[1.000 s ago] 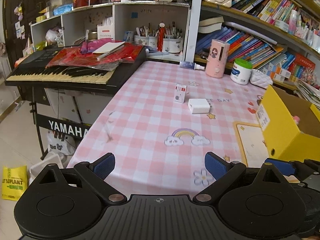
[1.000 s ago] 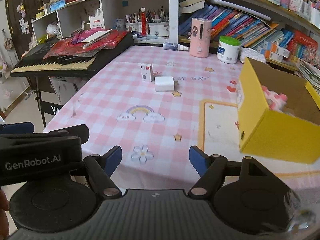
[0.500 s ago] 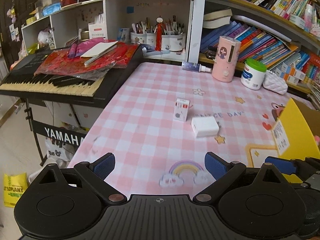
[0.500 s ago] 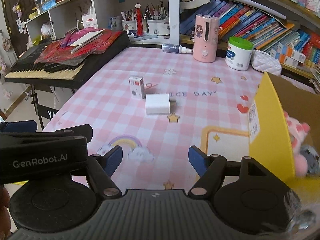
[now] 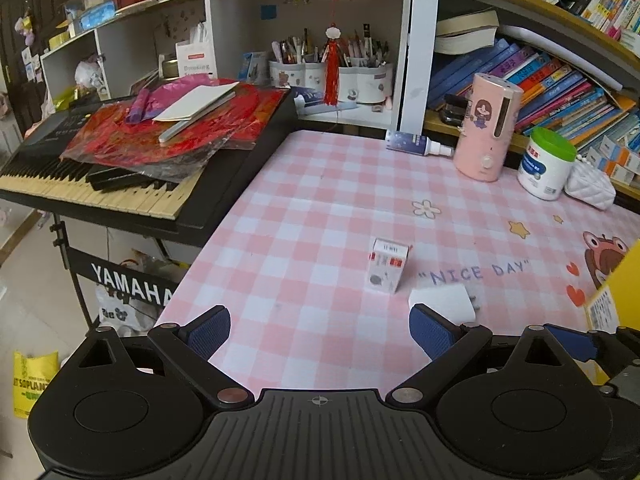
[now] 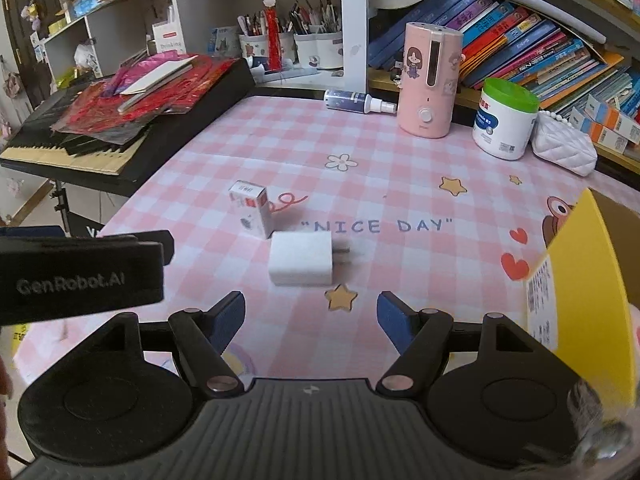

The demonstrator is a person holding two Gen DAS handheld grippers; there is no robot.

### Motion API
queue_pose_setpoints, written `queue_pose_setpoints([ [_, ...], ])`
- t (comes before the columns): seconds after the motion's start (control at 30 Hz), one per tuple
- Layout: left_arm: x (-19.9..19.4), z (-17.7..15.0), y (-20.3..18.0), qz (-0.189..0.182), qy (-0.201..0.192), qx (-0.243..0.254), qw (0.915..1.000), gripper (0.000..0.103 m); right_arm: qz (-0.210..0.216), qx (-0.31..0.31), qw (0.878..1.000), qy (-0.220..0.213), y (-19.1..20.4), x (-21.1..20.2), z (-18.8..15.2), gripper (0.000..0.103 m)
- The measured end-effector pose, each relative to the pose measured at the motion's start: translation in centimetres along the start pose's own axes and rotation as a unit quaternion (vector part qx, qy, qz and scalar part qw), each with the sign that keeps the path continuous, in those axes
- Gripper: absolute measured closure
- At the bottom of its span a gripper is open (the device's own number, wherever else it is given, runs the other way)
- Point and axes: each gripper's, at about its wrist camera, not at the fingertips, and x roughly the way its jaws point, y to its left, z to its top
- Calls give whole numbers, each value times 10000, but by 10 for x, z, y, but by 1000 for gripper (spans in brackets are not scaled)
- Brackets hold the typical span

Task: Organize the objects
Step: 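Grasp the white charger with the right tool while the left tool grasps the staple box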

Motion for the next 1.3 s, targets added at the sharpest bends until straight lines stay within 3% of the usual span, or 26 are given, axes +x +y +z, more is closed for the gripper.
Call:
queue_pose_setpoints([
  [0.5,50,27,-5,-2,175,45,9998,6,-39,-139,9998,160,5,85,18,33],
  [0.63,61,31,-10,-78,239,78,9997,6,-1,-121,9995,299,5,96,15,36],
  [0.87,79,34,-23,-354,354,186,9986,6,35,-313,9994,168,3,97,14,39],
  [0.97,87,36,-30,-412,387,218,9982,7,-155,-426,9986,262,-1,88,12,39],
  [1.17,109,31,-48,-375,527,501,9966,24,-296,-373,9981,386,-19,64,3,40],
  [1.23,116,29,-52,-353,578,570,9961,35,-351,-358,9981,371,-23,59,1,40],
  [1.3,121,26,-54,-351,660,566,9956,55,-393,-311,9981,353,-29,54,0,40],
])
